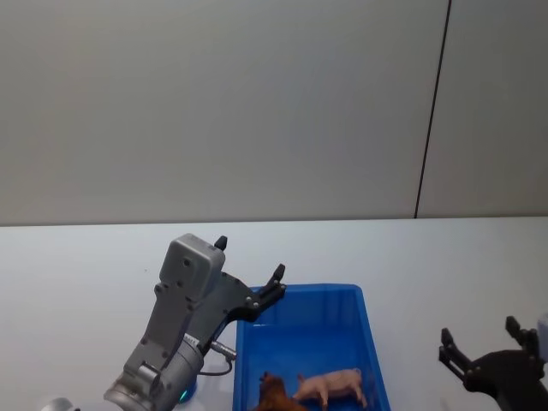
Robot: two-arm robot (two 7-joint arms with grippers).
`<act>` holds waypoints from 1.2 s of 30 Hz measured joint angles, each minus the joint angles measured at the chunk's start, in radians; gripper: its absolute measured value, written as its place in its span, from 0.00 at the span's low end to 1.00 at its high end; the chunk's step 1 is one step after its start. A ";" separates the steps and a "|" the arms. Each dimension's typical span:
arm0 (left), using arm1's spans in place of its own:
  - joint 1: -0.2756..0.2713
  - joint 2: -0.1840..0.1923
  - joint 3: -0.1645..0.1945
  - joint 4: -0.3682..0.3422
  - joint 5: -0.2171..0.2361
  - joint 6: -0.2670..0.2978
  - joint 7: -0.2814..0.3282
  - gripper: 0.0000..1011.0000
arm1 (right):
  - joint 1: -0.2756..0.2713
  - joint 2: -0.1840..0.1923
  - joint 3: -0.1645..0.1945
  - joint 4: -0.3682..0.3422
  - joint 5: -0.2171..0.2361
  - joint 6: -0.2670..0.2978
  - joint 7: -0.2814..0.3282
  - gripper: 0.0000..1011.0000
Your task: Pick up the two dolls from the table and place them into the box.
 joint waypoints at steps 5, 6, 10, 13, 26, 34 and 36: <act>0.000 0.000 0.000 0.000 0.000 0.000 0.000 0.99 | -0.013 0.006 0.008 -0.009 0.008 -0.018 -0.012 0.99; 0.000 0.000 0.000 0.000 0.000 0.000 0.000 0.99 | -0.016 0.008 0.010 -0.011 0.010 -0.022 -0.015 0.99; 0.000 0.000 0.000 0.000 0.000 0.000 0.000 0.99 | -0.022 0.011 0.014 -0.015 0.013 -0.029 -0.021 0.99; 0.000 0.000 0.000 0.000 0.000 0.000 0.000 0.99 | -0.025 0.012 0.016 -0.017 0.016 -0.034 -0.024 0.99; 0.017 0.017 -0.011 -0.016 -0.022 0.033 0.019 0.99 | -0.033 0.016 0.021 -0.022 0.020 -0.044 -0.032 0.99; 0.048 0.048 -0.030 -0.044 -0.074 0.091 0.050 0.99 | -0.035 0.016 0.022 -0.023 0.021 -0.047 -0.033 0.99; 0.055 0.055 -0.035 -0.049 -0.085 0.103 0.056 0.99 | -0.035 0.017 0.022 -0.024 0.022 -0.047 -0.033 0.99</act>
